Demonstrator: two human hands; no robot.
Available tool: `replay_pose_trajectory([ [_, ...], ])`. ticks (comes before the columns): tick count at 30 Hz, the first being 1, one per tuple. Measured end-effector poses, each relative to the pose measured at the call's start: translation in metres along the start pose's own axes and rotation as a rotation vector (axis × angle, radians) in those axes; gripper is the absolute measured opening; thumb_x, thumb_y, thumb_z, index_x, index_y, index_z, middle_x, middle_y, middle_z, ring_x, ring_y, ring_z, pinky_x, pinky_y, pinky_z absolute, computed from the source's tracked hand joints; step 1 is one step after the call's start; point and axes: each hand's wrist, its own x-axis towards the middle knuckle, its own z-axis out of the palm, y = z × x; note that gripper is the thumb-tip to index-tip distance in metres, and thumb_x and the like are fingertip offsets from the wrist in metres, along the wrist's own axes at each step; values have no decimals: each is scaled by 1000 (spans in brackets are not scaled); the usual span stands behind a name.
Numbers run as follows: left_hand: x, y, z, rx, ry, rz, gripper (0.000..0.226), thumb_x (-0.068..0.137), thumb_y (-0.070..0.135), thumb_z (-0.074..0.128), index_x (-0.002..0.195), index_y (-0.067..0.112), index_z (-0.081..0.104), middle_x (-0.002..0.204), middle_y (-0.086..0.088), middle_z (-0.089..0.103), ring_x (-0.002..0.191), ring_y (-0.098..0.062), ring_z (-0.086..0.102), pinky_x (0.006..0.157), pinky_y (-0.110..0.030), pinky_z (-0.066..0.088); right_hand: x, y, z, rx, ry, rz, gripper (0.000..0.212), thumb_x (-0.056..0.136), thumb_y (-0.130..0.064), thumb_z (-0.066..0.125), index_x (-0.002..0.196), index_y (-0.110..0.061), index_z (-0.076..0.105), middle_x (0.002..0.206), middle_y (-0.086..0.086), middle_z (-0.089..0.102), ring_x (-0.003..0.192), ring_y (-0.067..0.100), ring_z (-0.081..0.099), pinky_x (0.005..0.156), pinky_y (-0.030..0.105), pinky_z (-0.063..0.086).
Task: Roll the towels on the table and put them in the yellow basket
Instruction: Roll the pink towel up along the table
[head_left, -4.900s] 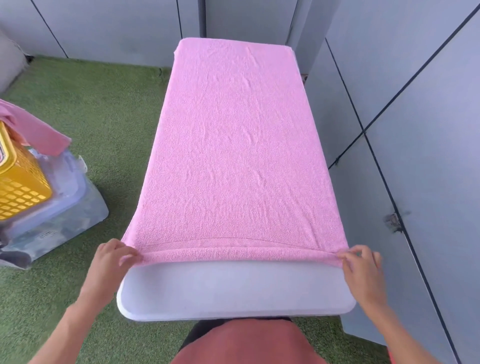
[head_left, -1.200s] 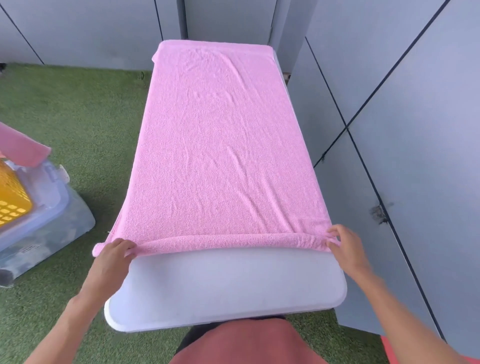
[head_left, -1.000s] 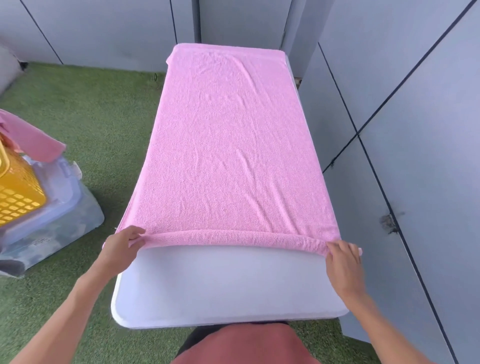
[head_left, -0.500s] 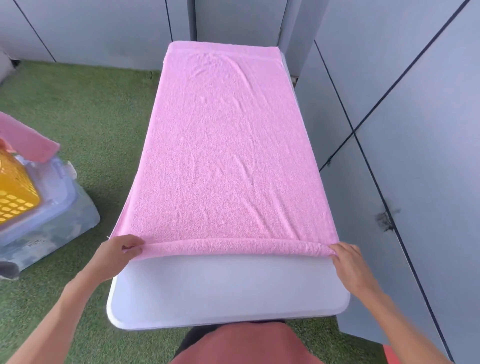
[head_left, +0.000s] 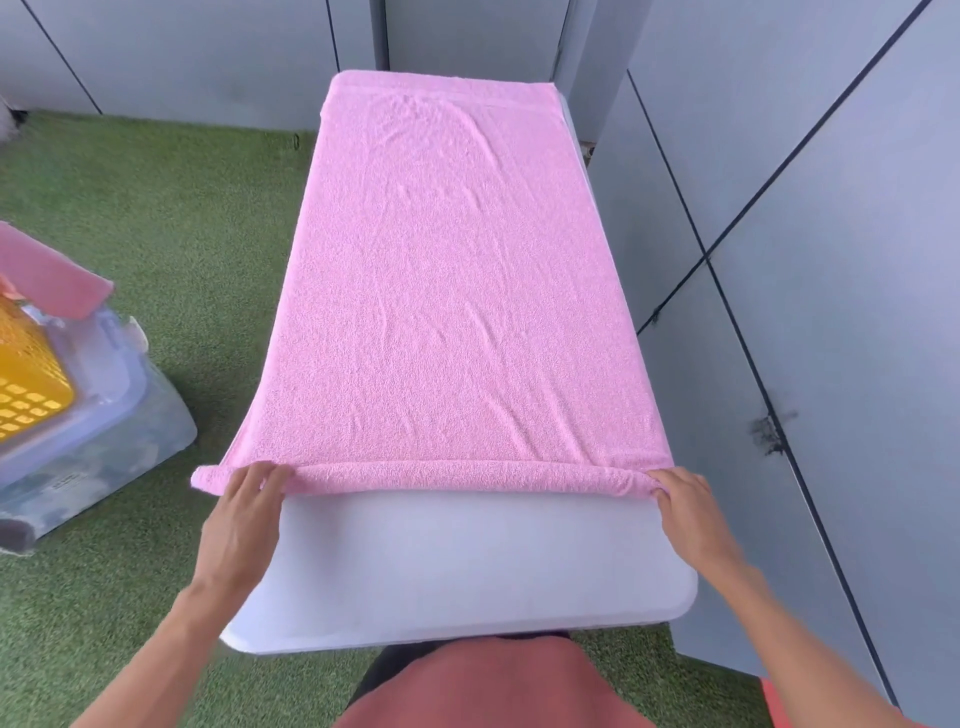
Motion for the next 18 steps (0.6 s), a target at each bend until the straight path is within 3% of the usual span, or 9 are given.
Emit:
replay_pose_trajectory([
  [4,-3,-11,-4,17,-73,-34,26,89,4,57,113,12,62,108,2,60,104,-22,53,53,-41,53,4,11,-14,14,-239,-47,22,94,-3,49,109,-6,65,106,9,65,101,30,57,87,38,44],
  [7,1,-23,-9,-57,-235,-76,27,92,10,57,116,17,65,113,3,64,108,-22,57,77,-44,53,9,8,-27,130,-366,24,15,91,-5,56,98,-11,68,93,5,67,89,22,62,71,25,42],
  [9,21,-29,-17,-186,-355,-123,27,90,10,61,116,17,67,113,-1,67,106,-24,61,87,-39,48,16,5,-28,275,-276,89,20,86,-4,62,97,-20,69,94,-1,68,88,15,63,71,19,43],
  [11,39,-31,-24,-343,-378,-180,28,85,8,69,112,15,67,107,-5,68,96,-22,64,81,-35,48,19,0,-22,327,-57,149,21,81,-7,70,89,-26,67,93,2,65,92,19,60,80,26,42],
  [13,43,-27,-29,-394,-276,-221,23,80,9,75,101,18,69,103,-6,64,88,-22,61,76,-33,46,10,-6,-13,111,163,123,19,80,-13,72,86,-29,64,93,1,61,94,23,51,83,32,36],
  [15,33,-21,-26,-264,-114,-152,20,78,6,75,86,24,71,96,-5,62,87,-27,56,77,-39,44,-10,-19,-5,-43,293,29,9,85,-14,67,90,-21,67,94,1,59,92,27,48,81,38,40],
  [18,-6,-2,-14,-35,84,-10,25,76,-3,74,97,9,71,99,-11,60,89,-34,53,73,-47,49,-38,-26,11,-28,275,-56,22,88,-14,66,110,-9,64,111,5,56,102,27,47,89,43,45],
])
